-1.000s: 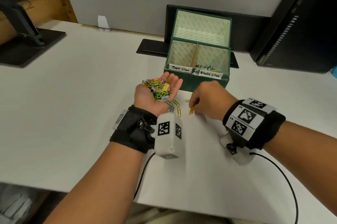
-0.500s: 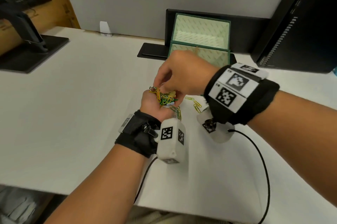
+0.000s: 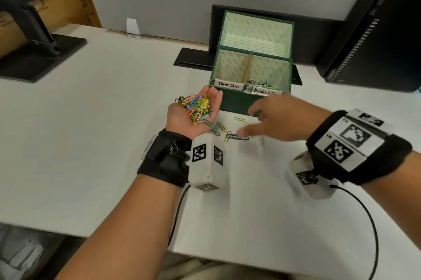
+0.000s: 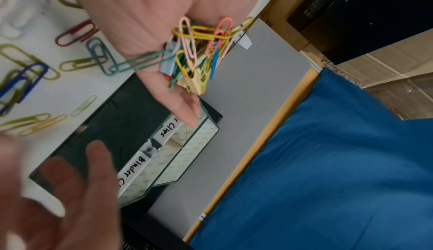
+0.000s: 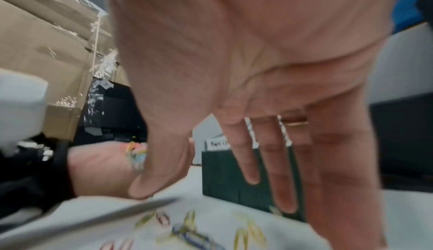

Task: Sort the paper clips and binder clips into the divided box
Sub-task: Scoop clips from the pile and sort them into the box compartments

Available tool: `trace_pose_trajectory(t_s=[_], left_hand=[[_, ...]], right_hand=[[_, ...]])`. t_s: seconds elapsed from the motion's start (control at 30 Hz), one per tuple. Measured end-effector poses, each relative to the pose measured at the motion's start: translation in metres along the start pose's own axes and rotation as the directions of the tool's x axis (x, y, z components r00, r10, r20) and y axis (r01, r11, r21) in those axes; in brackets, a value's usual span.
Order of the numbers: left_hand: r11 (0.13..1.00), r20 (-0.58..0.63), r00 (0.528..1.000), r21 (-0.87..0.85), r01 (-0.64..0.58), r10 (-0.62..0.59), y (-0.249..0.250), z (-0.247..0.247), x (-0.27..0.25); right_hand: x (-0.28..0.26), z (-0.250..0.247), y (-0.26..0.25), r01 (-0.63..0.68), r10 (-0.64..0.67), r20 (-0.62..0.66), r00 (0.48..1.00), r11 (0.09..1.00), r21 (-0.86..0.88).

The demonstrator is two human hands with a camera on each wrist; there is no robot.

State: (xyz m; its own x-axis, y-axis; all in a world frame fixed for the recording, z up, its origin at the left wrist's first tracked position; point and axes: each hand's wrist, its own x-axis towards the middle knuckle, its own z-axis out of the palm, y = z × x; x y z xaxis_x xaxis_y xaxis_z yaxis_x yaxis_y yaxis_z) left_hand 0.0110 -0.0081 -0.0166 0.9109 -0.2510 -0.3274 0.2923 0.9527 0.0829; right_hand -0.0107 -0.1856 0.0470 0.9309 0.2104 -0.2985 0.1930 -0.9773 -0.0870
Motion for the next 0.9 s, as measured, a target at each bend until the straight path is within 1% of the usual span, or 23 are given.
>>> trace_pose_trajectory(t_s=[0.03, 0.07, 0.13, 0.2, 0.27, 0.33, 0.4, 0.5, 0.6, 0.73, 0.77, 0.8, 0.87, 0.9], left_hand=[[1.0, -0.005, 1.0, 0.003, 0.003, -0.003, 0.0, 0.0, 0.0], [1.0, -0.01, 1.0, 0.003, 0.005, -0.005, 0.0, 0.0, 0.0], [1.0, -0.017, 1.0, -0.001, 0.017, -0.017, 0.001, -0.001, 0.001], [0.999, -0.022, 0.999, 0.001, 0.041, -0.041, 0.004, -0.002, 0.003], [0.998, -0.035, 0.998, -0.003, 0.056, -0.056, 0.005, -0.004, 0.005], [0.999, -0.038, 0.998, -0.01, 0.047, -0.047, 0.006, -0.005, 0.007], [0.999, -0.031, 0.999, -0.012, 0.041, -0.041, 0.006, -0.006, 0.007], [0.998, -0.039, 0.998, 0.009, 0.054, -0.054, 0.007, -0.006, 0.008], [0.997, -0.055, 0.996, 0.035, 0.074, -0.072, 0.007, -0.006, 0.009], [0.995, -0.066, 0.994, 0.046, 0.09, -0.087, 0.006, -0.007, 0.011], [0.995, -0.062, 0.995, 0.052, 0.086, -0.083, 0.005, -0.007, 0.011], [0.995, -0.056, 0.996, 0.059, 0.079, -0.076, 0.004, -0.007, 0.011], [0.997, -0.048, 0.998, 0.065, 0.051, -0.048, 0.002, -0.007, 0.013], [0.997, -0.049, 0.998, 0.07, 0.039, -0.036, 0.001, -0.008, 0.014]], right_hand=[[0.001, 0.007, 0.002, -0.049, 0.051, 0.065, 0.997, 0.998, -0.033], [0.003, 0.013, 0.002, -0.08, 0.082, 0.098, 0.992, 0.997, -0.024], [0.008, 0.02, -0.003, -0.083, 0.08, 0.118, 0.99, 0.996, 0.023], [0.015, 0.026, -0.012, -0.059, 0.058, 0.1, 0.993, 0.998, 0.006], [0.02, 0.034, -0.023, -0.035, 0.04, 0.073, 0.997, 0.997, -0.069], [0.024, 0.041, -0.032, 0.011, -0.007, 0.038, 0.999, 0.994, -0.105], [0.027, 0.04, -0.036, 0.072, -0.072, -0.005, 0.997, 0.996, -0.055], [0.032, 0.037, -0.034, 0.097, -0.095, -0.081, 0.992, 0.995, 0.031], [0.038, 0.038, -0.03, 0.055, -0.043, -0.125, 0.991, 0.994, 0.099], [0.04, 0.023, -0.016, -0.036, 0.055, -0.079, 0.995, 0.973, 0.229], [0.037, 0.016, -0.014, -0.024, 0.058, -0.107, 0.993, 0.956, 0.294], [0.032, 0.009, -0.013, 0.01, 0.057, -0.166, 0.984, 0.927, 0.375], [0.022, -0.006, -0.018, 0.099, 0.074, -0.31, 0.948, 0.856, 0.507], [0.018, -0.012, -0.022, 0.156, 0.067, -0.382, 0.922, 0.838, 0.523]])
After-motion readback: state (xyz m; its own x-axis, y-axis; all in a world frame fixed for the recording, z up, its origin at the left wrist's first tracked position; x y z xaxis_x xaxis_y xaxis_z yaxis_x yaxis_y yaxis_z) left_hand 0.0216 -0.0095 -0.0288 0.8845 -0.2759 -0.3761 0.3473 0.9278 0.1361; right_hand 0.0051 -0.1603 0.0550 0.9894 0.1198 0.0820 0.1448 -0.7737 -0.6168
